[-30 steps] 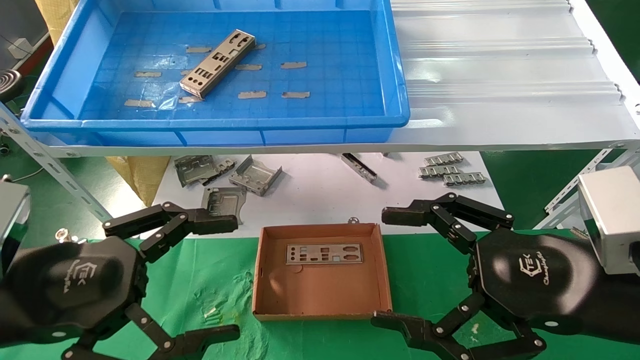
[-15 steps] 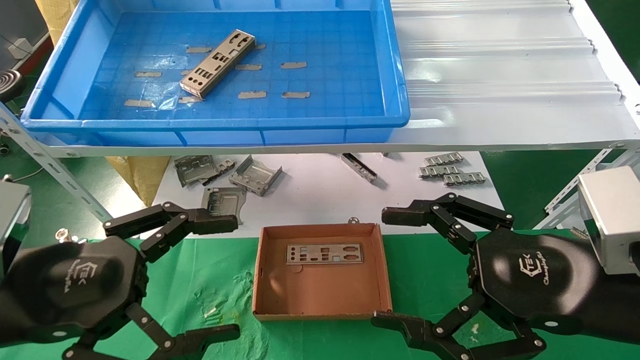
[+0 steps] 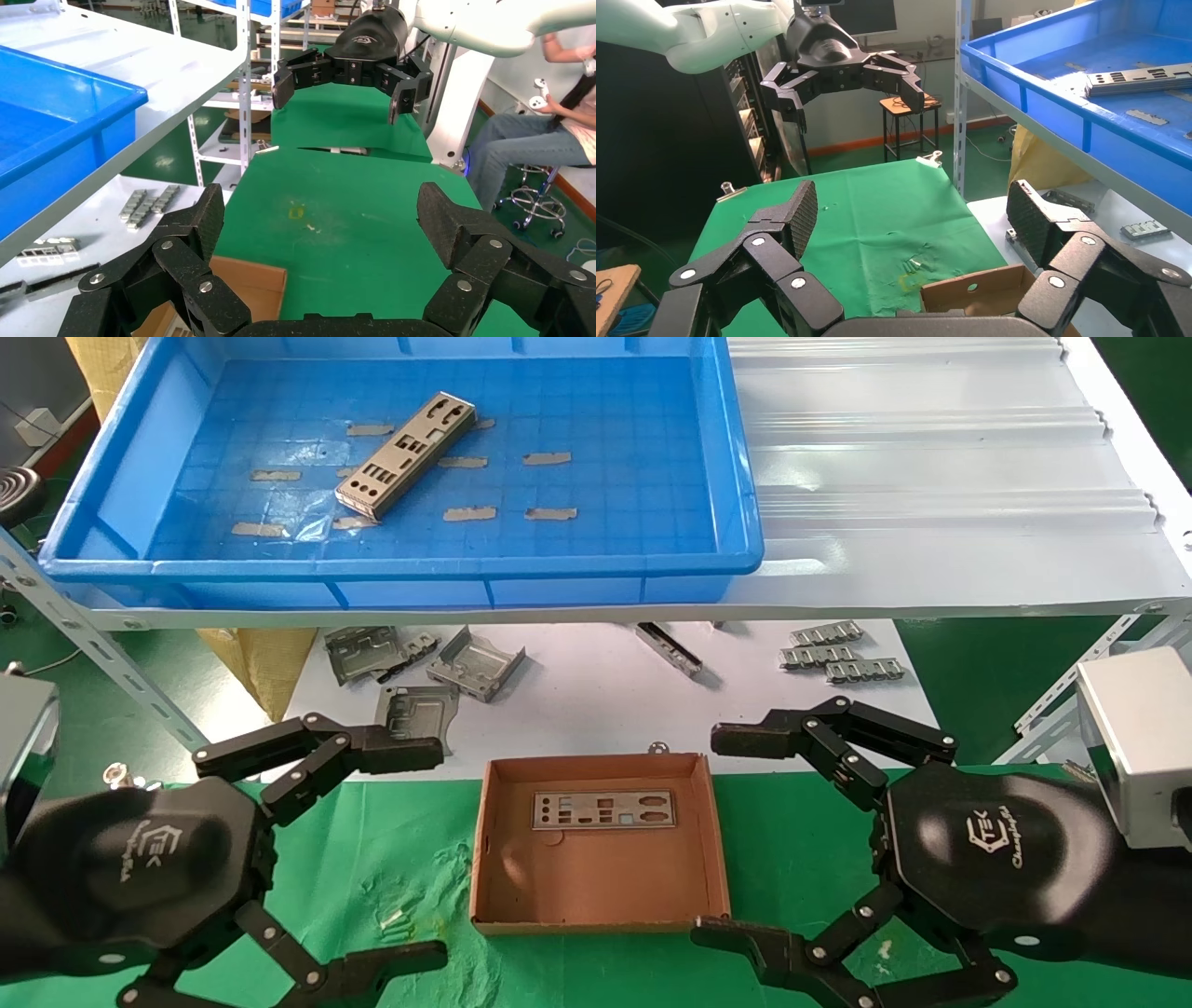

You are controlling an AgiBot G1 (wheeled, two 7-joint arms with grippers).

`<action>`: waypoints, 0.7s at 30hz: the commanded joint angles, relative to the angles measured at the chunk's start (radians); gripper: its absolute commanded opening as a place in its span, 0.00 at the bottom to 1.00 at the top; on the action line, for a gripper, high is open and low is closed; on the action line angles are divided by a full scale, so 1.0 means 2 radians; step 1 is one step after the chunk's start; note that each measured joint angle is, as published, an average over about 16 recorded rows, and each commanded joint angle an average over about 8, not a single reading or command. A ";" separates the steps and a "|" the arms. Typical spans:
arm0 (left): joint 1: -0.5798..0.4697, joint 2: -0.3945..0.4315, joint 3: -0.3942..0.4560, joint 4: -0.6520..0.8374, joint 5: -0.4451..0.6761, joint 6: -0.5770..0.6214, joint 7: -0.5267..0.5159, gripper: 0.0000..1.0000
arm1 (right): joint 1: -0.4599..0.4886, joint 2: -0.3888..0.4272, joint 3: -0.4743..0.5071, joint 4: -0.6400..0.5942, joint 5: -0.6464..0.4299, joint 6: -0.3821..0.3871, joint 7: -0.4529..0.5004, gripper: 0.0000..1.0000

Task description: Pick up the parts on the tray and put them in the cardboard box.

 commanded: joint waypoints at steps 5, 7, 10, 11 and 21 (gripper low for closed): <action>0.000 0.000 0.000 0.000 0.000 0.000 0.000 1.00 | 0.000 0.000 0.000 0.000 0.000 0.000 0.000 1.00; 0.000 0.000 0.000 0.000 0.000 0.000 0.000 1.00 | 0.000 0.000 0.000 0.000 0.000 0.000 0.000 1.00; 0.000 0.000 0.000 0.000 0.000 0.000 0.000 1.00 | 0.000 0.000 0.000 0.000 0.000 0.000 0.000 1.00; 0.000 0.000 0.000 0.000 0.000 0.000 0.000 1.00 | 0.000 0.000 0.000 0.000 0.000 0.000 0.000 1.00; 0.000 0.000 0.000 0.000 0.000 0.000 0.000 1.00 | 0.000 0.000 0.000 0.000 0.000 0.000 0.000 1.00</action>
